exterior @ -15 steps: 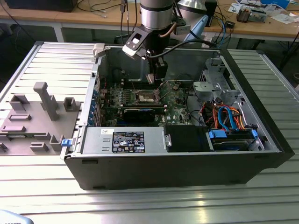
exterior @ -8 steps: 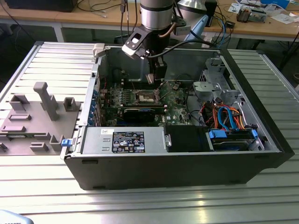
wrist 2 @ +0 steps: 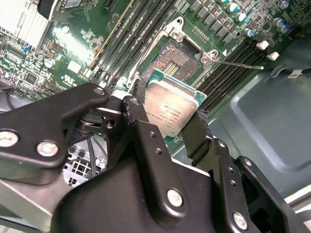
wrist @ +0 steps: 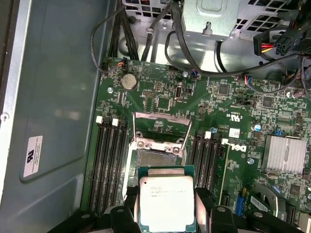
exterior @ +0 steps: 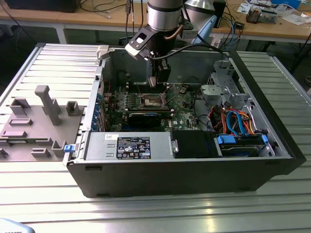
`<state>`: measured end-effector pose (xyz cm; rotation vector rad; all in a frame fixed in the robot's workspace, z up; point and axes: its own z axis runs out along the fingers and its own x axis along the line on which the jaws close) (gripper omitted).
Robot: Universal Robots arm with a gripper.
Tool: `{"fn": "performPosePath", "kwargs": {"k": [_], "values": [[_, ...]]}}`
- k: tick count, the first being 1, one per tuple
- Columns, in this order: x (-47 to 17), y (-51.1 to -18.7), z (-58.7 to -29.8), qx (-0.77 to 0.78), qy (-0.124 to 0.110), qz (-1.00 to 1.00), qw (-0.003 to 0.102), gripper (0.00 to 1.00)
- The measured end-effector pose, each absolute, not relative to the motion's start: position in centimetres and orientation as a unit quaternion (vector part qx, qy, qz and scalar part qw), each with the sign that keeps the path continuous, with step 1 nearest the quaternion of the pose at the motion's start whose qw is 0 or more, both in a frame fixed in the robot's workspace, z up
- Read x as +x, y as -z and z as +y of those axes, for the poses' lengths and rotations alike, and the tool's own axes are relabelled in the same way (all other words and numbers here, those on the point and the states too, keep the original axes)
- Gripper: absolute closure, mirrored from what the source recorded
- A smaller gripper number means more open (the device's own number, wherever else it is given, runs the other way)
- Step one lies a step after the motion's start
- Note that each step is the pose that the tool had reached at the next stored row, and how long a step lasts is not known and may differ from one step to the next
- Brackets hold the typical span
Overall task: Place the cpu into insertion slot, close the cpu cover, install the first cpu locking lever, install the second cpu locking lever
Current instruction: 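Place the cpu into insertion slot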
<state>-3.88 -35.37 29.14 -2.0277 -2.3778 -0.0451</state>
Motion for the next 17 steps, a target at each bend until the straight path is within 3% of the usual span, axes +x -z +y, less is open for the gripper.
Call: {"fn": "performPosePath", "kwargs": {"k": [17], "values": [[-3.88, -28.99, -35.37, -0.665, 0.015, -0.746, 0.008, 0.45]]}}
